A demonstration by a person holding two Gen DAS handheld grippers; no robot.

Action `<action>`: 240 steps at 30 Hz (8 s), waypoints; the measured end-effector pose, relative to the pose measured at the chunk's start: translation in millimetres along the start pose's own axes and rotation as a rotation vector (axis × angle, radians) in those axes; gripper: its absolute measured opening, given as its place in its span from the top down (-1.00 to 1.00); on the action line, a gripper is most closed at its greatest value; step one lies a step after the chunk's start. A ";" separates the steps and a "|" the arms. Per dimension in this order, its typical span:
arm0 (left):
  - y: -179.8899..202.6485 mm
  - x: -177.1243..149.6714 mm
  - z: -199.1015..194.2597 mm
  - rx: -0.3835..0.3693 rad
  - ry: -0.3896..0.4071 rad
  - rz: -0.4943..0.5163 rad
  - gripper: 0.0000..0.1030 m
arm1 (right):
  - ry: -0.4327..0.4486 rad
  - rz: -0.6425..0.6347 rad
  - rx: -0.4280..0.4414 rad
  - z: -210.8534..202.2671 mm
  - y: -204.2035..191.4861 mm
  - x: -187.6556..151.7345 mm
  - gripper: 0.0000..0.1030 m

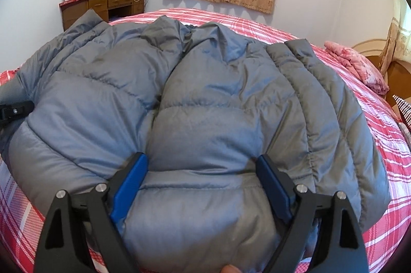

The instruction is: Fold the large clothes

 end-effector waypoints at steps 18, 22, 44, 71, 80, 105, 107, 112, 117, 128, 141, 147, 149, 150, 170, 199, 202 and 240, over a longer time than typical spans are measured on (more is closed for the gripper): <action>-58.2 51.7 -88.5 0.140 0.211 0.037 0.87 | 0.074 -0.068 0.159 -35.5 -45.9 13.4 -0.56; -45.6 70.8 -115.9 0.181 0.300 0.096 0.87 | 0.165 0.019 0.171 -69.0 -3.3 28.9 -0.56; 304.0 -50.4 -103.9 0.060 0.540 0.953 0.85 | 0.046 0.523 -0.068 -17.8 253.3 -27.8 -0.59; 96.3 126.8 -46.8 0.291 0.302 0.274 -0.91 | 0.105 0.304 0.186 -67.3 184.1 153.3 -0.64; 117.7 101.7 -2.7 0.196 0.238 0.240 -0.91 | -0.168 0.258 0.238 38.0 100.6 197.7 -0.63; 245.5 78.9 -26.2 0.231 0.438 0.617 -0.91 | 0.058 0.605 0.257 -2.0 174.0 42.8 0.19; 247.7 80.4 -30.7 0.223 0.437 0.622 -0.91 | 0.107 0.557 0.150 -32.1 181.4 59.0 0.11; 245.7 90.6 -36.7 0.198 0.416 0.581 -0.91 | 0.214 0.390 0.081 -64.8 155.3 123.2 0.24; 216.3 119.9 -25.5 0.205 0.373 0.426 -0.91 | 0.107 0.389 0.101 0.3 146.8 107.7 0.51; 237.1 93.6 26.4 0.208 0.303 0.448 -0.92 | 0.115 0.431 0.075 21.3 160.3 62.1 0.61; 234.8 82.7 55.0 0.161 0.217 0.420 -0.94 | 0.095 0.441 0.073 33.6 162.4 52.8 0.61; 232.3 80.8 59.8 0.151 0.194 0.413 -0.96 | 0.081 0.436 0.062 37.5 160.1 50.6 0.62; 232.3 80.5 61.1 0.149 0.188 0.413 -0.97 | 0.075 0.435 0.059 39.1 160.4 50.1 0.62; 232.2 80.4 61.6 0.149 0.186 0.413 -0.97 | 0.072 0.435 0.058 39.9 160.5 49.8 0.63; 231.5 79.7 69.2 0.145 0.163 0.416 -0.98 | 0.036 0.418 0.035 47.3 157.3 46.2 0.63; 234.1 80.0 77.0 0.155 0.139 0.433 -0.98 | 0.024 0.400 -0.002 51.9 153.8 45.8 0.64; 233.7 80.2 76.9 0.156 0.141 0.433 -0.98 | 0.025 0.400 -0.002 52.1 153.0 45.5 0.64; 218.2 34.8 -2.0 -0.170 0.187 0.523 0.71 | 0.108 0.531 0.482 8.7 139.0 16.4 0.60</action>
Point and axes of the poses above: each gripper's, at about its wrist camera, not at the fingertips, and z roughly the way its jaws point, y to its right, x to its top, the point moved 7 cm from there along z, roughly the way its jaws point, and after that the axes turned 9 degrees about x, right-handed, at the moved point
